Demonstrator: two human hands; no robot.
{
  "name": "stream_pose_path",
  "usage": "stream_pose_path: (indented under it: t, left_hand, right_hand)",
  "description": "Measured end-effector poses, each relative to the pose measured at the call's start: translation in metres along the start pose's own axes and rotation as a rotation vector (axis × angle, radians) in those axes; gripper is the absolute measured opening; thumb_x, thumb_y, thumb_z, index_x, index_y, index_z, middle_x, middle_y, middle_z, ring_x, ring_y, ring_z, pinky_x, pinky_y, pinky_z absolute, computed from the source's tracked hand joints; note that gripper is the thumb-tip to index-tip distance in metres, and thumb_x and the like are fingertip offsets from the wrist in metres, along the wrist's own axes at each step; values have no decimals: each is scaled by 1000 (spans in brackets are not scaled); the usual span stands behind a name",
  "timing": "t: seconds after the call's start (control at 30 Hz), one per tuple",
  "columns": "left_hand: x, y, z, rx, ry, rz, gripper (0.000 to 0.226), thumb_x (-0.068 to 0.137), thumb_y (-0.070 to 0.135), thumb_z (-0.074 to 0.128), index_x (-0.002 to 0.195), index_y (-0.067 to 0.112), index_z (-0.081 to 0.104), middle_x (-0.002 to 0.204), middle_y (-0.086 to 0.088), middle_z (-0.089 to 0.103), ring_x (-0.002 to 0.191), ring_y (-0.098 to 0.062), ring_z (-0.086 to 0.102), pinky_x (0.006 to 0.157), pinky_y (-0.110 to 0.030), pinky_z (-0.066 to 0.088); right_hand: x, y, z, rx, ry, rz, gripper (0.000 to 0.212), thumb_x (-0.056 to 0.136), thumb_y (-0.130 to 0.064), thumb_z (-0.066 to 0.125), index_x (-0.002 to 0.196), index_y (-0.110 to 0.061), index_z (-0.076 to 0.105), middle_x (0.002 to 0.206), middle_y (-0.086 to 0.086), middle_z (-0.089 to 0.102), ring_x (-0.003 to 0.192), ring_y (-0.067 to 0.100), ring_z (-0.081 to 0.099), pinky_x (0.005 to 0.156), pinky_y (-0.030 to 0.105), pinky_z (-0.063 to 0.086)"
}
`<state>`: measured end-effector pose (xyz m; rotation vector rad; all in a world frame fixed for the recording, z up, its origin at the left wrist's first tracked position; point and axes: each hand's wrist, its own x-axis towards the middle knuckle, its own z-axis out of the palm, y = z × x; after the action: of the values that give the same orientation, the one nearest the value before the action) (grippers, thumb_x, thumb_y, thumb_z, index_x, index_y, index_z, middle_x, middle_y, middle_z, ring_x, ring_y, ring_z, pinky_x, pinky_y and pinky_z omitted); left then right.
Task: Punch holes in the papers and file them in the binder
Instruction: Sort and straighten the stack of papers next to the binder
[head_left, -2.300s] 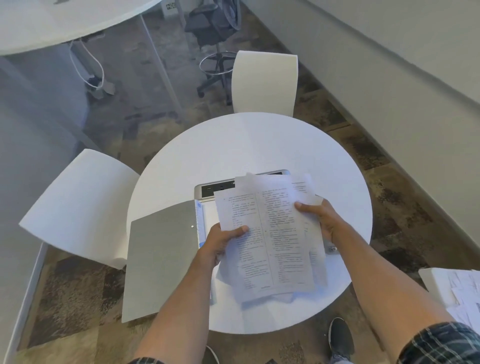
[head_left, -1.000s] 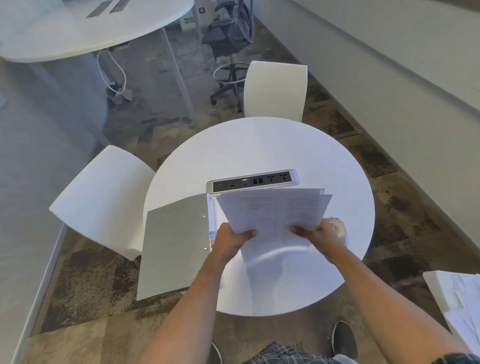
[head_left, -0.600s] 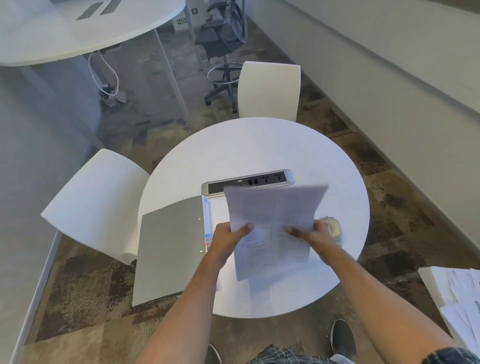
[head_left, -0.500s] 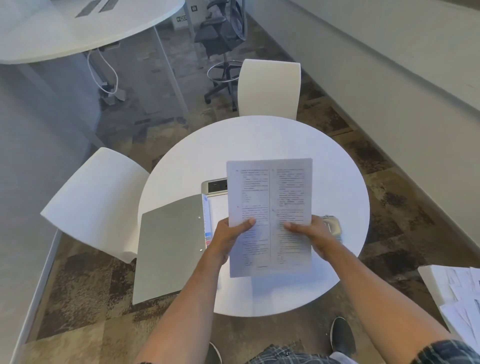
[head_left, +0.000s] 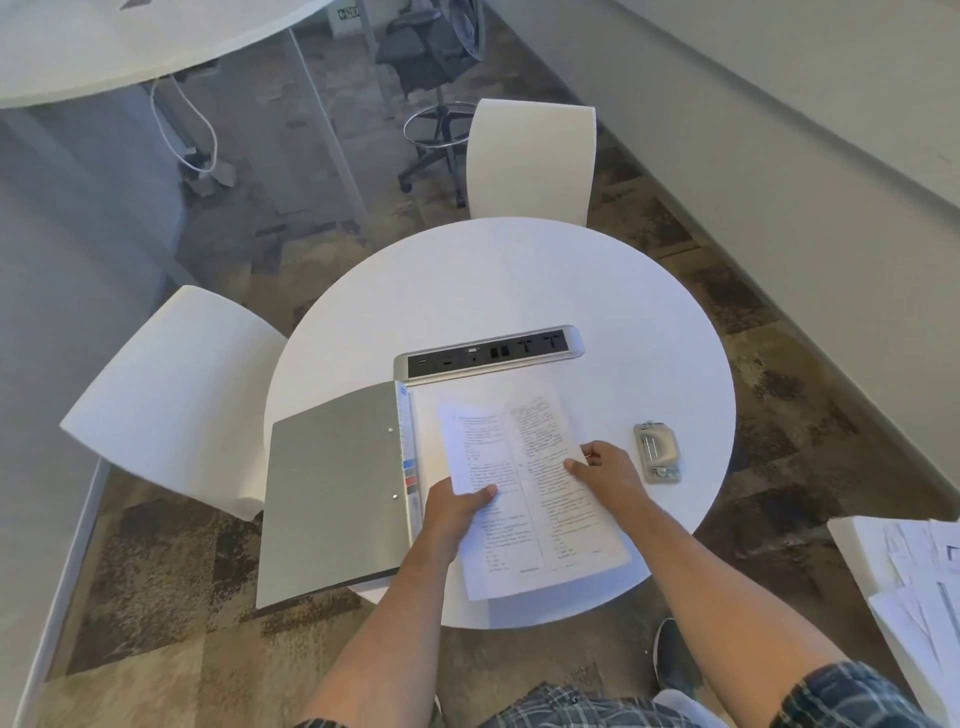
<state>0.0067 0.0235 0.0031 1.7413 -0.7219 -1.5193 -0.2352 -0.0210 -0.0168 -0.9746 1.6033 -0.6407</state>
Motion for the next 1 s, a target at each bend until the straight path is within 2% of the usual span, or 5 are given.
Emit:
stream_pose_path:
  t: [0.33,0.57,0.77,0.87,1.0]
  left_hand:
    - [-2,2,9,154,103,-3,19,93,12,67,108,23,69,109,-2,73,100,-26,70,91,-41,57]
    - [-9,32,32,-19,-149,-2,40,102,47,52,110,16,76,106,1,78,70,-21,67,56,-27,40]
    - [-2,37,37,-22,-136,38,29,102,31,58,113,11,75,115,-6,75,91,-23,67,67,-28,45]
    - [5,33,34,70,28,-21,44,92,45,71,124,18,62,117,-2,68,104,-19,62,87,-35,48]
    - [5,23,26,-123,-142,-150,49,89,55,70,117,15,71,104,-1,80,103,-28,71,95,-48,57]
  right_hand:
    - [-4,0,15,-457,30,-152,49,83,-28,82,127,-24,62,116,-3,63,98,11,62,80,27,48]
    - [-26,-41,37,-89,-378,-97,65,77,-77,68,127,-36,60,118,-11,72,105,10,70,82,32,57]
    - [-19,-44,10,224,-247,-76,22,92,-9,69,113,-15,74,110,10,79,104,33,75,92,48,60]
    - [-19,-35,-9,406,-290,-25,35,88,-3,72,123,-3,69,119,21,75,109,41,72,97,58,56]
    - [-24,-28,-26,483,-330,13,33,93,3,65,126,-4,67,120,20,75,109,42,72,95,59,56]
